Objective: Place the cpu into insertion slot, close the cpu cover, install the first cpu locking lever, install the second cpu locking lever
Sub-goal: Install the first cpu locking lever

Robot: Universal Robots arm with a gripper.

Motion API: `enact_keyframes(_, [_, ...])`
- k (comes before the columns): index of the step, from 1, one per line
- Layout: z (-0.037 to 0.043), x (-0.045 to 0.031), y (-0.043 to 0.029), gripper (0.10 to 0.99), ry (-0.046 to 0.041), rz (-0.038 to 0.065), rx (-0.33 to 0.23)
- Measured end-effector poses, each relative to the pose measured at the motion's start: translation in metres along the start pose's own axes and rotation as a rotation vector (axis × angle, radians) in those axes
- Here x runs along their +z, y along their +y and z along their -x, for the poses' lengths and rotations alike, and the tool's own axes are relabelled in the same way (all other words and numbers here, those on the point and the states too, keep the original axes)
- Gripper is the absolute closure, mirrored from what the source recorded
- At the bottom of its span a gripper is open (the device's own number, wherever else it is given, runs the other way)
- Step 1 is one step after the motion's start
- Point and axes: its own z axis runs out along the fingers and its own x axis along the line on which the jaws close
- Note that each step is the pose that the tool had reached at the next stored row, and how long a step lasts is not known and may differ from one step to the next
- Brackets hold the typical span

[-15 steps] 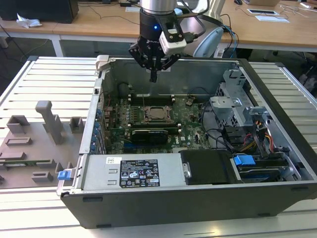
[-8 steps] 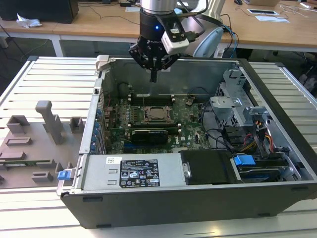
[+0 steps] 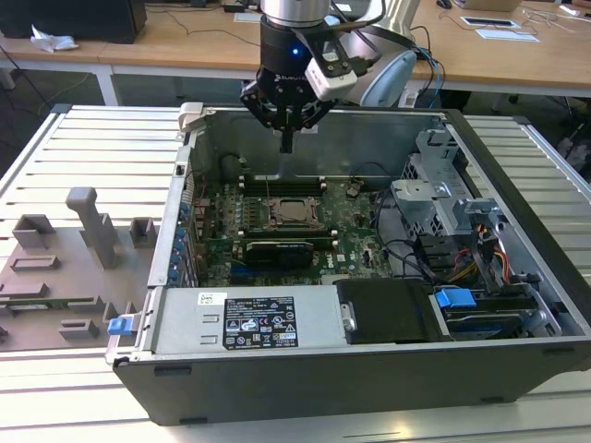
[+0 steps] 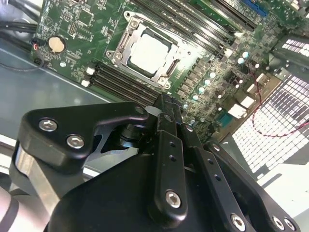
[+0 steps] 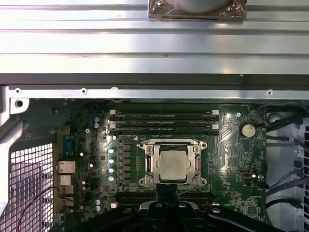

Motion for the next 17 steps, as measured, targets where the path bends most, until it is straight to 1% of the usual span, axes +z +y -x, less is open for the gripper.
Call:
enact_keyframes(3, [-0.0009, 0.0001, 0.0, 0.98, -0.0001, 0.0, -0.006])
enact_keyframes(11, [-0.0184, 0.0008, 0.0003, 0.98, -0.0001, 0.002, -0.006])
enact_keyframes(14, [-0.0227, 0.0012, 0.0003, 0.98, 0.0, 0.002, -0.006])
enact_keyframes(17, [-0.0247, 0.003, 0.0003, 0.98, 0.0001, 0.001, -0.006])
